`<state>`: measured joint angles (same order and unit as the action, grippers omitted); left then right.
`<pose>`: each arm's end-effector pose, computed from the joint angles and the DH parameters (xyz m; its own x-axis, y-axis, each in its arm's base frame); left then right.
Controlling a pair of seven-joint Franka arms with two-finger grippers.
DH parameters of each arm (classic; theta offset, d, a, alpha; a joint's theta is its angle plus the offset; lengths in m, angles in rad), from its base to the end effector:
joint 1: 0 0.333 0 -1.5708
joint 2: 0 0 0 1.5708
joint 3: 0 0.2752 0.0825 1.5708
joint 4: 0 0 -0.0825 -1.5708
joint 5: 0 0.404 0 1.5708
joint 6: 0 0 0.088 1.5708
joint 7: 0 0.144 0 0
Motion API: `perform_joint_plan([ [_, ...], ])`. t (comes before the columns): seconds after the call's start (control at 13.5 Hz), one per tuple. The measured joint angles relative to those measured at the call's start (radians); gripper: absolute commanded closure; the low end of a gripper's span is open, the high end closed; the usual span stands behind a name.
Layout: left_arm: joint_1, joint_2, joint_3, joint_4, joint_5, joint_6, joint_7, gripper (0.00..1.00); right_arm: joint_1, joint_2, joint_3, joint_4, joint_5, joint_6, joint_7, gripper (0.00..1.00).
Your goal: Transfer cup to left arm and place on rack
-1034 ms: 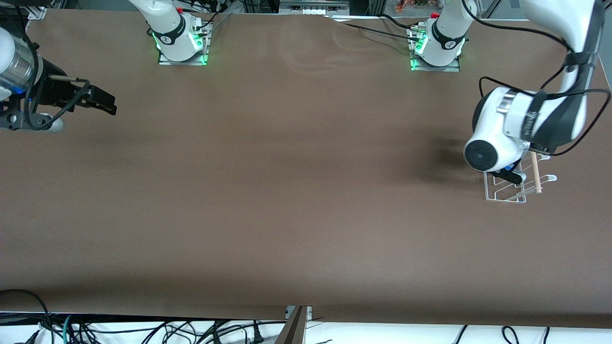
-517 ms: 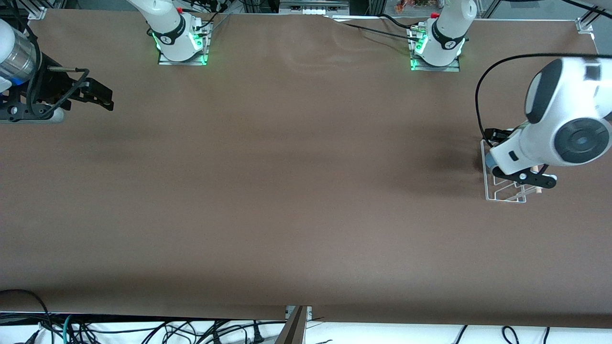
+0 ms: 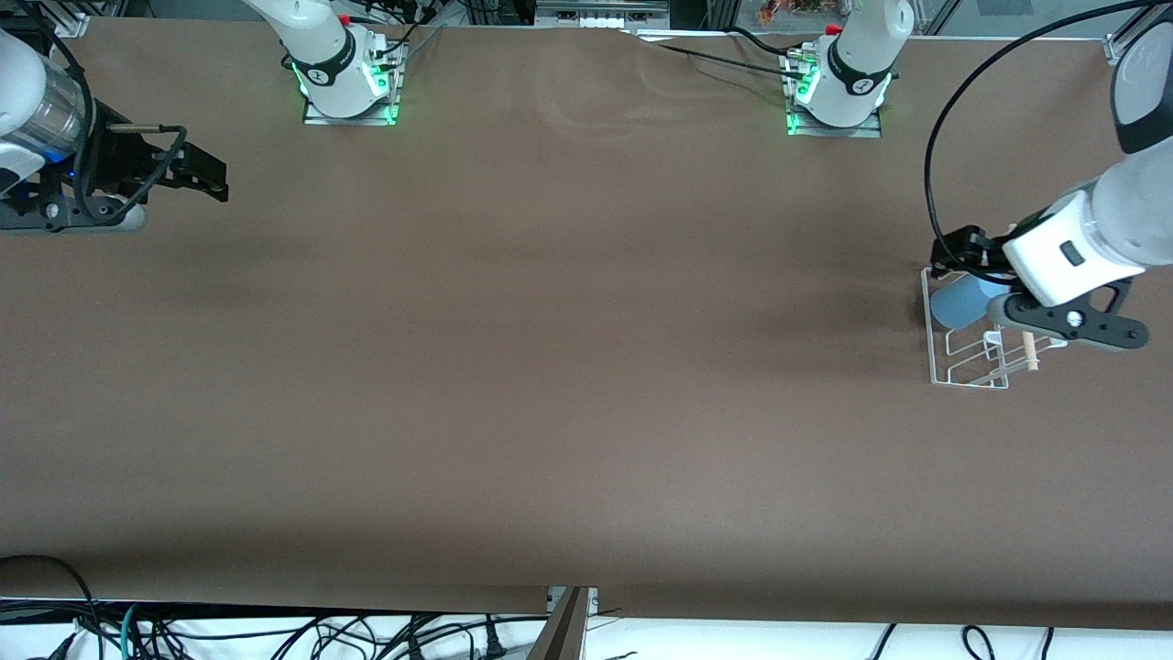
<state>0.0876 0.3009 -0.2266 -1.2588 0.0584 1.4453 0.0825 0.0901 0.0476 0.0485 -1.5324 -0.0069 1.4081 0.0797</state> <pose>0.6305 -0.0610 0.5091 0.9721 -0.2092 -0.1059 -0.2085 -0.9779 0.0170 0.5571 0.0761 0.5258 0.9838 0.0561 -0.1701 0.0600 -0.9980 0.0182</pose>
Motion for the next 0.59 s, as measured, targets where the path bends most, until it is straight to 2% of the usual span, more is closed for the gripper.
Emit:
perform_joint_plan([
  [0.15,-0.026,-0.067,0.088,-0.084,-0.057,0.079,-0.017,0.0,0.008,0.019,0.0,-0.001,0.0,0.002,0.0,0.01],
  [0.3,-0.058,-0.18,0.155,-0.249,-0.079,0.162,-0.054,0.0,0.008,0.032,-0.001,-0.001,0.0,0.004,0.0,0.01],
  [0.44,-0.081,-0.271,0.167,-0.398,-0.075,0.22,-0.088,0.0,0.009,0.035,-0.001,-0.001,0.0,0.004,0.0,0.01],
  [0.59,-0.104,-0.301,0.167,-0.461,-0.061,0.248,-0.104,0.0,0.009,0.035,-0.001,-0.001,0.0,0.004,0.0,0.01],
])
